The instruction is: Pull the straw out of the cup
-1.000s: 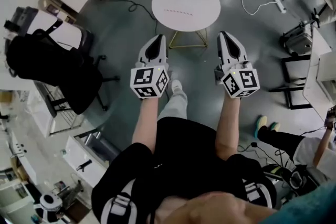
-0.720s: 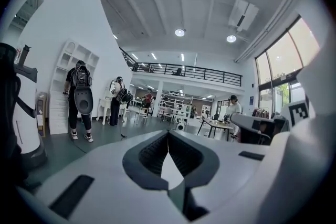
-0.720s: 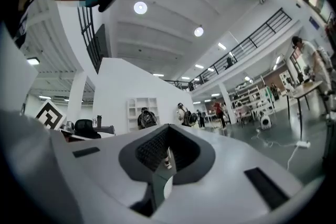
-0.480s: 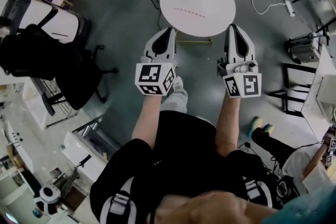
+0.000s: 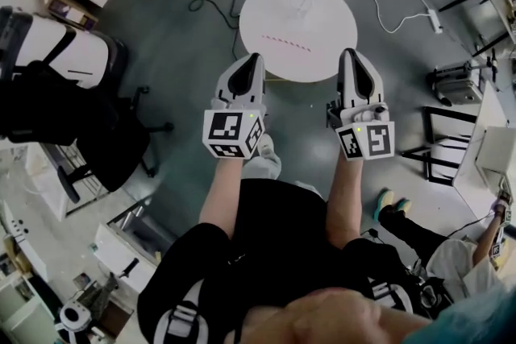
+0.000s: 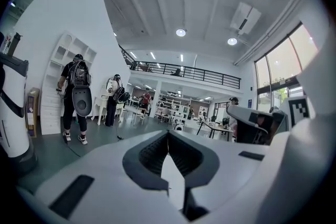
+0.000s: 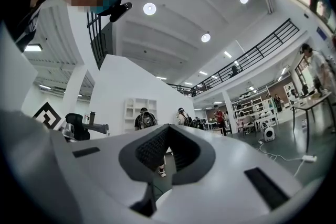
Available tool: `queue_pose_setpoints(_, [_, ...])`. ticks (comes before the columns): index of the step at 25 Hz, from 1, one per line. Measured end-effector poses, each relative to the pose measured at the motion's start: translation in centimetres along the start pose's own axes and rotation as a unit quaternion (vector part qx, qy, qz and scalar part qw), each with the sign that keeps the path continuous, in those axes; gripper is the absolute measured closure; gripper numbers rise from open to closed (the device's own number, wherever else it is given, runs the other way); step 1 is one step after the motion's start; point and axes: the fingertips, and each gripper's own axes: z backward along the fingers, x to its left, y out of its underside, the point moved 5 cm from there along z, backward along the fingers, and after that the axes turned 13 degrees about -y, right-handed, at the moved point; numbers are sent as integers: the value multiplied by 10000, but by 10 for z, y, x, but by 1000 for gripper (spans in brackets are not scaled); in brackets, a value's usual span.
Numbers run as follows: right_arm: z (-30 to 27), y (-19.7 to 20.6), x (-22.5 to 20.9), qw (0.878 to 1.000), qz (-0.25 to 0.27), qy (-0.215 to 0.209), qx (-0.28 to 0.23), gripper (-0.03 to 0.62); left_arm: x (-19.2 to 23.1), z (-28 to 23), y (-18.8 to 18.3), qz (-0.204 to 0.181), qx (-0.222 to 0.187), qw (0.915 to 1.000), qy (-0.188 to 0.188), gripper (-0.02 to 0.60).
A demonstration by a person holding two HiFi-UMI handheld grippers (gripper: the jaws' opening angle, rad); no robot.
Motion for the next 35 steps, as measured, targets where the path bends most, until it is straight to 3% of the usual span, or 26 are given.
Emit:
queue_pose_setpoints(7, [-21, 0, -1, 9998, 133, -60, 129, 579, 12, -22, -7, 102, -24, 9999, 91, 572])
queue_pose_setpoints(15, [-11, -16, -17, 9998, 66, 149, 146, 579, -6, -36, -14, 197, -57, 9987, 459, 572])
queue_pose_setpoints(18, [-16, -15, -19, 9998, 55, 90, 139, 579, 1, -45, -14, 334, -43, 9986, 403, 572])
queue_pose_setpoints(24, [-30, 7, -47, 9970, -759, -81, 92, 579, 1, -74, -9, 306, 86, 9992, 240, 572])
queue_pose_setpoints(35, [-84, 69, -131, 9910, -1240, -160, 481, 579, 2, -170, -2, 77, 405, 9991, 32, 572])
